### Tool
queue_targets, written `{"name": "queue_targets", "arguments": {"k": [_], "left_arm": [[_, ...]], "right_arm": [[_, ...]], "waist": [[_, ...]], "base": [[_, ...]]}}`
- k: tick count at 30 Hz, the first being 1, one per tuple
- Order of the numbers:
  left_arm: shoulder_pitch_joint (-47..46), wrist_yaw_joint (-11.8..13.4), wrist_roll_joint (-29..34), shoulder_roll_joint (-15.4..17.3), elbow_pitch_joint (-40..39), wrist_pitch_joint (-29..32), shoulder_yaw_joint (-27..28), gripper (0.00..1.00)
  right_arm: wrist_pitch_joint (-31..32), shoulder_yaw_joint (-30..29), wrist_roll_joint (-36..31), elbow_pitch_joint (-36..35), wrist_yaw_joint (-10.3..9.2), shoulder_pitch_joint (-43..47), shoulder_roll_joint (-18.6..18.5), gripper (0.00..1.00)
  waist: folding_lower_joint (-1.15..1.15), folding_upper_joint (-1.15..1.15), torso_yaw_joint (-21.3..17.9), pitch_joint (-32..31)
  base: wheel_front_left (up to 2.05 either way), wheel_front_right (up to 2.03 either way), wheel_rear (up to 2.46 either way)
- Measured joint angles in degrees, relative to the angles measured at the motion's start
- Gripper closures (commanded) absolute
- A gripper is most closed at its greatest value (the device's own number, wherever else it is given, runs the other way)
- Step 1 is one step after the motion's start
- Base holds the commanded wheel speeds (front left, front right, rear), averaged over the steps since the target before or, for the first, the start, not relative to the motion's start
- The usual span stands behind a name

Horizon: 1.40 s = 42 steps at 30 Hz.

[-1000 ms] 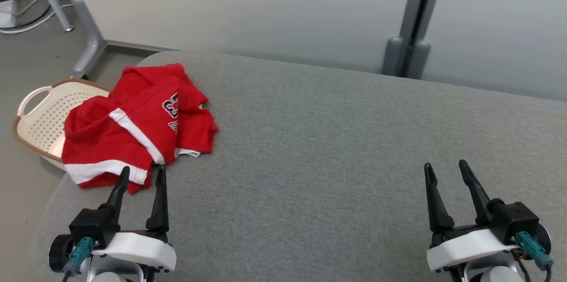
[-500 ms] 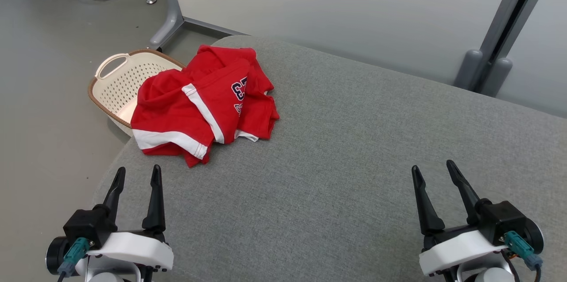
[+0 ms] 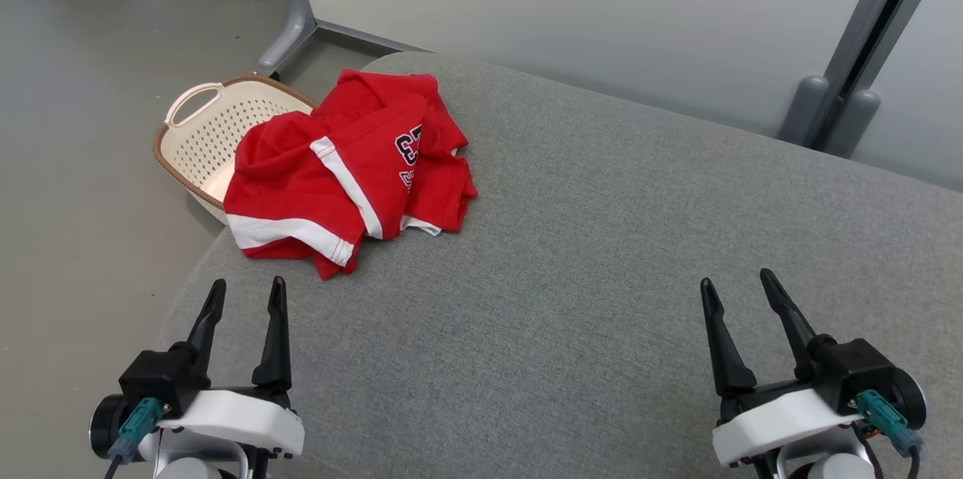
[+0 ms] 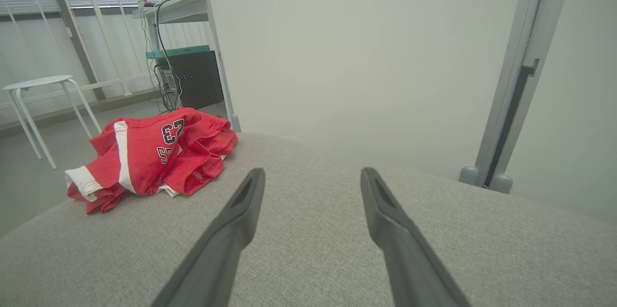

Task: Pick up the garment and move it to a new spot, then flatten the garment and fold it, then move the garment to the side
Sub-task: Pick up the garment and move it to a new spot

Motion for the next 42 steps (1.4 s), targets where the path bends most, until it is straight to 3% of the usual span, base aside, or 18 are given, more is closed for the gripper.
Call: {"name": "queue_targets", "arguments": {"k": [6,14,29,30,31,32,37,42], "left_arm": [[-3.9,-0.5,-0.5,0.0,4.0,0.0,-1.8,0.0],[-15.7,-1.2,-2.5,0.2,14.3,0.0,-1.8,0.0],[-36.6,-2.0,-10.5,5.5,44.7,0.0,-0.4,0.0],[-37.3,-2.0,-11.2,5.7,45.9,0.1,-0.5,0.2],[-37.8,-2.0,-12.0,5.9,46.7,0.1,-0.5,0.55],[-38.3,-2.0,-12.5,6.1,47.2,0.1,-0.4,1.0],[-38.6,-2.1,-13.2,7.7,44.0,0.1,-0.1,1.0],[-33.6,-1.4,-9.0,8.7,31.5,0.1,2.8,1.0]], "right_arm": [[0.9,0.5,-0.1,-1.2,0.0,-0.9,0.0,0.0],[3.1,2.6,-1.0,-3.9,0.0,-5.5,-1.8,0.0],[3.5,3.8,-0.4,-4.3,0.0,-12.1,-4.9,0.0],[3.5,3.8,-0.4,-4.1,0.0,-12.2,-5.0,0.0],[3.4,3.8,-0.3,-3.9,0.0,-12.3,-5.1,0.0],[3.4,3.7,-0.1,-3.8,0.0,-12.4,-5.2,0.0],[3.3,2.9,0.0,-3.6,0.0,-12.9,-5.3,0.0],[3.0,2.0,0.0,-3.4,0.0,-12.6,-5.0,0.0]], "waist": [[0.0,0.0,-0.8,2.2],[0.0,0.0,-3.3,8.4],[0.0,0.0,-12.6,22.0],[0.0,0.0,-13.0,22.4],[0.0,0.0,-13.3,22.8],[0.0,0.0,-13.5,23.1],[0.0,0.0,-12.9,22.9],[0.0,0.0,-11.6,21.1]], "base": [[0.0,0.0,0.0],[0.0,0.0,0.0],[0.0,0.0,0.0],[0.0,0.0,0.0],[0.0,0.0,0.0],[0.0,0.0,0.0],[0.0,0.0,0.0],[0.0,0.0,0.0]]}}
